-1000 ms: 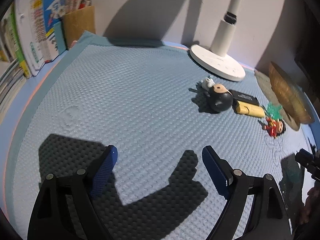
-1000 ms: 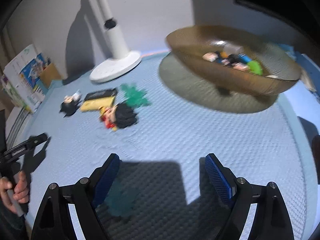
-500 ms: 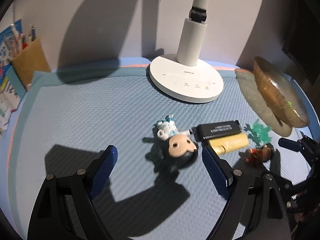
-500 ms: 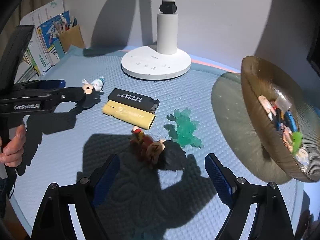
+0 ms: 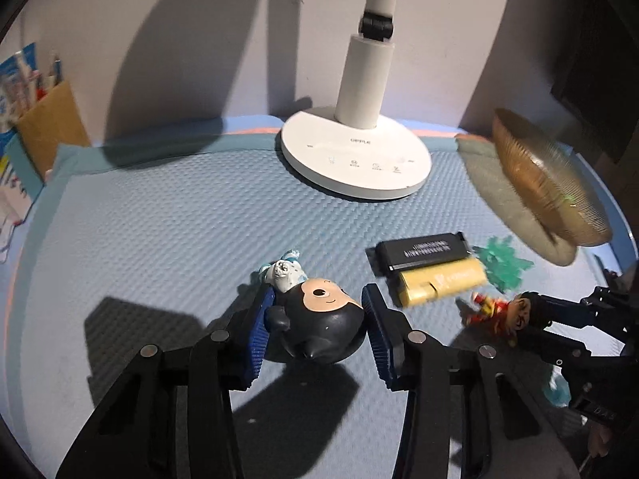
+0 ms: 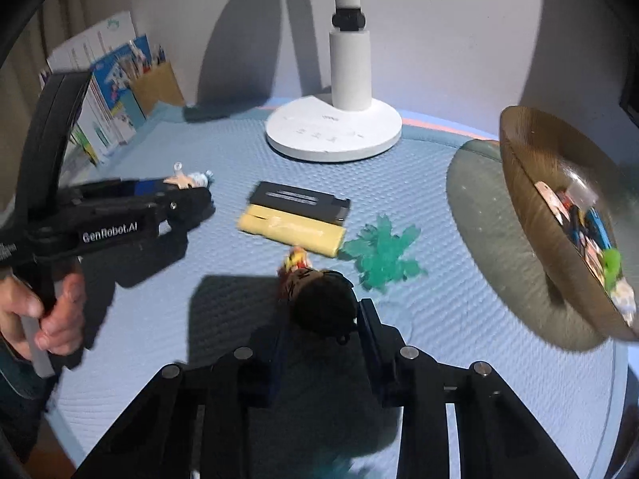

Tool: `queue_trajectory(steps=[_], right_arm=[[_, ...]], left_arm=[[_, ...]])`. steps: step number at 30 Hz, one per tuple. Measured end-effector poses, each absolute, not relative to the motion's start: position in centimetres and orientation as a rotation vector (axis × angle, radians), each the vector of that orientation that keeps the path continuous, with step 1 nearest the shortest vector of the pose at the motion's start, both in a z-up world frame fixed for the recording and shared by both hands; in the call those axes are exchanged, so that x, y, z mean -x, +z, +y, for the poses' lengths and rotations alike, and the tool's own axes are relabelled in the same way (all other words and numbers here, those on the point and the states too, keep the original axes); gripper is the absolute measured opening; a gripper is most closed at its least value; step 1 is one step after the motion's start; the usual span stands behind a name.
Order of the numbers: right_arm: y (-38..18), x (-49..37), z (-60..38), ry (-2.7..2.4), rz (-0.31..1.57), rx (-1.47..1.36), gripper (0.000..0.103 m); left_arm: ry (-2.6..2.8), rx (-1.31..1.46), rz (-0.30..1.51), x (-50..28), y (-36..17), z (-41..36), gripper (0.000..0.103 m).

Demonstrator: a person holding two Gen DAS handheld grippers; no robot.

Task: Organize rigid objects
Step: 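Grasp the black round figurine with the left tool while the right tool grasps the red-clothed figure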

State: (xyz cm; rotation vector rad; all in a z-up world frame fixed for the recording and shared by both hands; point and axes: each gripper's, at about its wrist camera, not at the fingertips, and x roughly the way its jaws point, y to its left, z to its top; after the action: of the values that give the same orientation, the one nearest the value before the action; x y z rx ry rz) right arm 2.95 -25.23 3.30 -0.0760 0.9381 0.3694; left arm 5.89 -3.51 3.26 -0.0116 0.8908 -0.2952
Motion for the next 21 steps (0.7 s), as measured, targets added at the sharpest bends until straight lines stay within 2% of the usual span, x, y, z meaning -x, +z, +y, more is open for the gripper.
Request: queue_trajectory(steps=[8,12,14,15,16,19,20,21], right_arm=[[1.9,2.3,-24.6,0.393,1.058,-0.196,0.032],[0.2,4.5,-24.2,0.397,1.087,-0.207,0.033],[0.4,5.4,-24.0,0.413,1.067,-0.187,0.044],[0.7,5.9,-23.9,0.414,1.055,-0.169,0.061],[1.0,6.2,-23.9,0.398,1.034,-0.151,0.070],[1.6,6.5,-23.7,0.370,0.992,-0.079,0.070],[1.6,6.3,-23.7,0.366,0.991,-0.071,0.070],[1.6,6.0,-23.7,0.365,0.989,-0.062,0.070]], left_arm=[[-0.305,0.090,0.897,0.4,2.6,-0.4,0.042],[-0.311,0.118,0.923,1.9,1.2,0.3,0.042],[-0.319,0.123,0.909,2.3,1.4,0.5,0.042],[-0.321,0.125,0.906,2.3,1.3,0.5,0.042],[-0.326,0.128,0.913,2.2,1.1,0.5,0.043],[-0.363,0.146,0.922,2.4,1.0,0.4,0.061],[-0.374,0.148,0.925,2.5,1.0,0.3,0.072],[-0.378,0.145,0.924,2.6,1.0,0.2,0.074]])
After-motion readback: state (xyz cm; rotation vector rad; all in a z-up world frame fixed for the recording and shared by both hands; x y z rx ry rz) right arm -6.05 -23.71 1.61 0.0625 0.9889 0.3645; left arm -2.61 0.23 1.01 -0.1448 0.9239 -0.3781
